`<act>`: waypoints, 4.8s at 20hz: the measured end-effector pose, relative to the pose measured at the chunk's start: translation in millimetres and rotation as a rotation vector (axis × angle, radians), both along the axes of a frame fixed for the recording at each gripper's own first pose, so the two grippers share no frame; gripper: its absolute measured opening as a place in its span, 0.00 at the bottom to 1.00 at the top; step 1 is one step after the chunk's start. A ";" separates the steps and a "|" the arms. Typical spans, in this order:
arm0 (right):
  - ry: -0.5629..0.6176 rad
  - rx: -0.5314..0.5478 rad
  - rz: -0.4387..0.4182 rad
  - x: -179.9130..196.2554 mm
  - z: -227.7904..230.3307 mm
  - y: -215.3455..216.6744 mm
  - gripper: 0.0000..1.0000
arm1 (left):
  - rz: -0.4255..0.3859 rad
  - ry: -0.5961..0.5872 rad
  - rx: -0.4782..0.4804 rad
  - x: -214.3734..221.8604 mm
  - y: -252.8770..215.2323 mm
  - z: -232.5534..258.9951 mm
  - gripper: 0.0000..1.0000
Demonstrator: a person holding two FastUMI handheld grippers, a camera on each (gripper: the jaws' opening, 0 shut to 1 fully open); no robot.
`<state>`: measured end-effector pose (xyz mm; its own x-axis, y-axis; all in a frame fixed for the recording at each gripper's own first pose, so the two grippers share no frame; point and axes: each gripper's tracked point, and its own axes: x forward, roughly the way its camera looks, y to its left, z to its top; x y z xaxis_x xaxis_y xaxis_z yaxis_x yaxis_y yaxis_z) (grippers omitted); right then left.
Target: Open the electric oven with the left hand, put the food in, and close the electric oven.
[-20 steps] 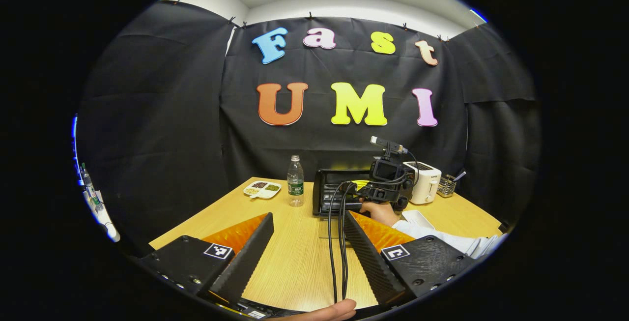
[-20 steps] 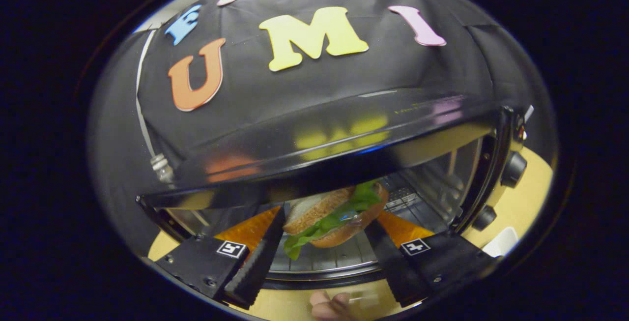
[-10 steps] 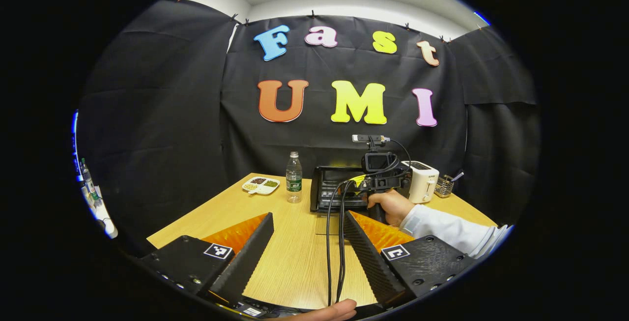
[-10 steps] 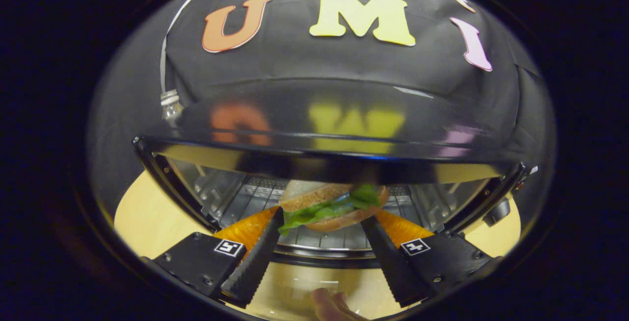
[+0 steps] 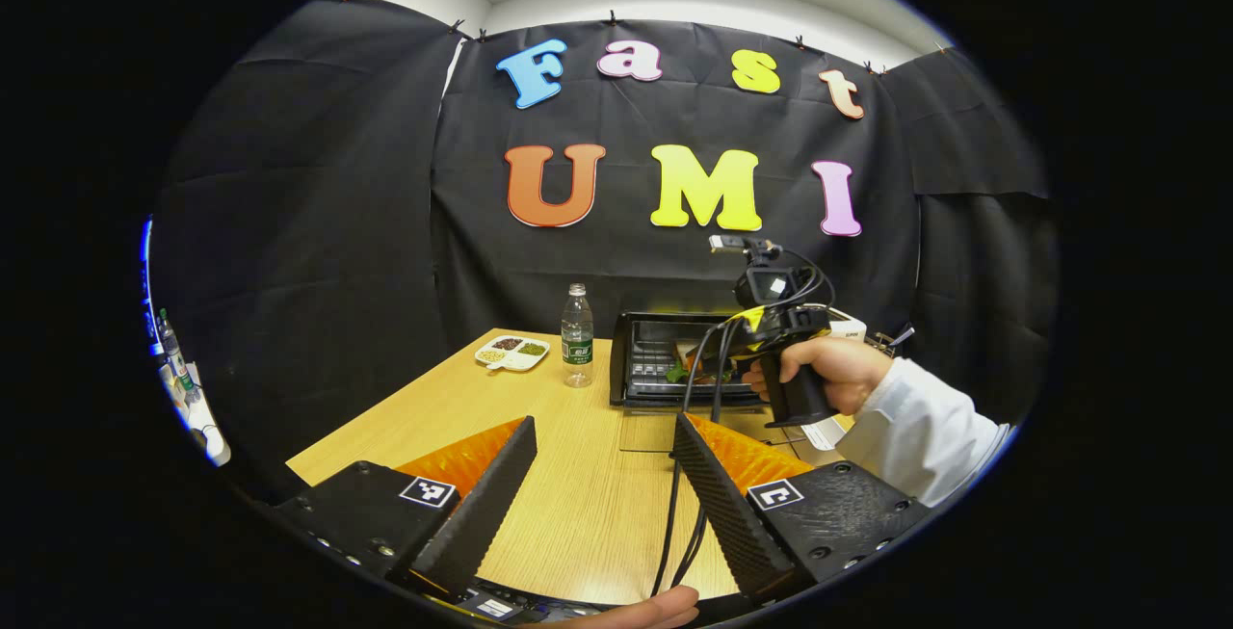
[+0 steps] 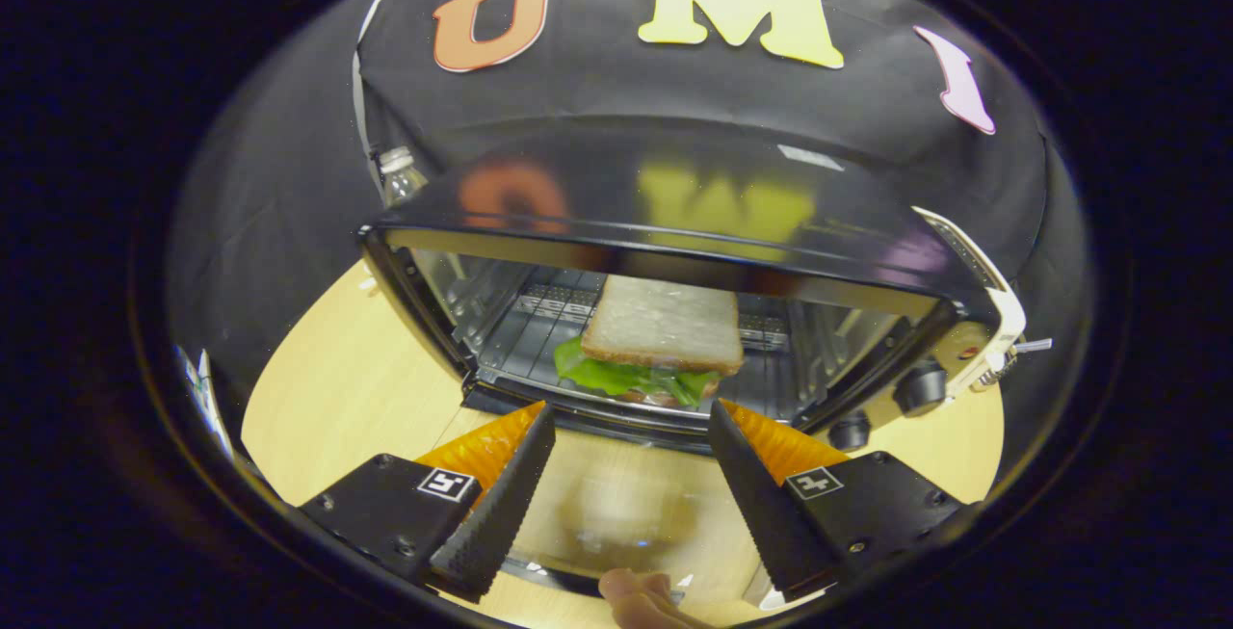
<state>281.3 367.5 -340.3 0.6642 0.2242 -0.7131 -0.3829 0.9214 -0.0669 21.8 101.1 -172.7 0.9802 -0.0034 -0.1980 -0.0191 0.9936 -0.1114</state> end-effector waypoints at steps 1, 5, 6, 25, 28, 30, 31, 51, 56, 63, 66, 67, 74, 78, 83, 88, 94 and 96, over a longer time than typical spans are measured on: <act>-0.026 0.011 0.014 -6.4 12.6 -3.0 1.00 | -0.005 0.006 0.000 2.8 -2.1 -2.4 0.94; -0.167 0.068 0.028 -37.8 72.8 -30.3 1.00 | -0.011 0.027 0.003 17.5 -7.4 -9.1 0.94; -0.204 0.081 0.019 -46.9 88.3 -41.1 1.00 | -0.014 0.027 -0.002 23.7 -9.9 -9.4 0.94; -0.773 0.194 -0.175 -184.2 331.6 -269.3 0.92 | -0.173 0.272 0.032 109.7 -140.7 -126.9 0.95; -0.792 0.185 -0.192 -189.5 336.3 -286.5 0.92 | -0.177 0.352 0.019 112.0 -150.5 -152.9 0.95; -0.796 0.199 -0.197 -192.8 332.6 -293.5 0.92 | -0.166 0.397 0.035 111.0 -152.9 -165.4 0.95; -0.796 0.204 -0.207 -191.6 330.4 -300.0 0.92 | -0.164 0.413 0.037 113.3 -154.5 -171.4 0.95; -0.747 0.173 -0.244 -181.9 283.6 -333.6 1.00 | -0.159 0.371 0.063 137.7 -156.0 -141.5 0.94; -0.727 0.171 -0.258 -182.1 274.5 -334.9 0.92 | -0.144 0.284 0.056 150.6 -154.6 -113.4 0.95; -0.708 0.154 -0.303 -185.2 268.8 -345.9 0.92 | -0.126 0.185 0.088 176.1 -152.1 -78.7 0.98; -0.712 0.142 -0.307 -191.0 270.1 -348.4 0.92 | -0.113 0.165 0.087 192.1 -150.8 -69.2 0.89; -0.713 0.138 -0.311 -192.3 270.4 -350.1 1.00 | -0.110 0.138 0.087 200.9 -149.7 -62.2 0.99; -0.728 0.127 -0.331 -207.0 278.8 -353.0 0.92 | -0.118 0.057 0.019 249.8 -144.3 -30.9 0.98; -0.728 0.146 -0.339 -214.8 281.1 -352.7 1.00 | -0.107 0.035 0.021 225.2 -127.9 -9.4 0.97; -0.739 0.171 -0.332 -232.1 288.4 -349.0 1.00 | -0.100 -0.055 0.003 175.1 -118.7 40.6 0.97; -0.793 0.169 -0.331 -252.1 299.7 -353.1 1.00 | -0.069 -0.156 0.048 100.3 -102.2 100.5 0.96; -0.826 0.164 -0.323 -277.9 294.6 -347.3 0.92 | -0.028 -0.243 0.059 9.8 -85.3 140.5 0.96; -0.830 0.180 -0.308 -292.2 293.4 -341.7 0.92 | -0.039 -0.277 0.053 -19.5 -86.3 145.2 0.96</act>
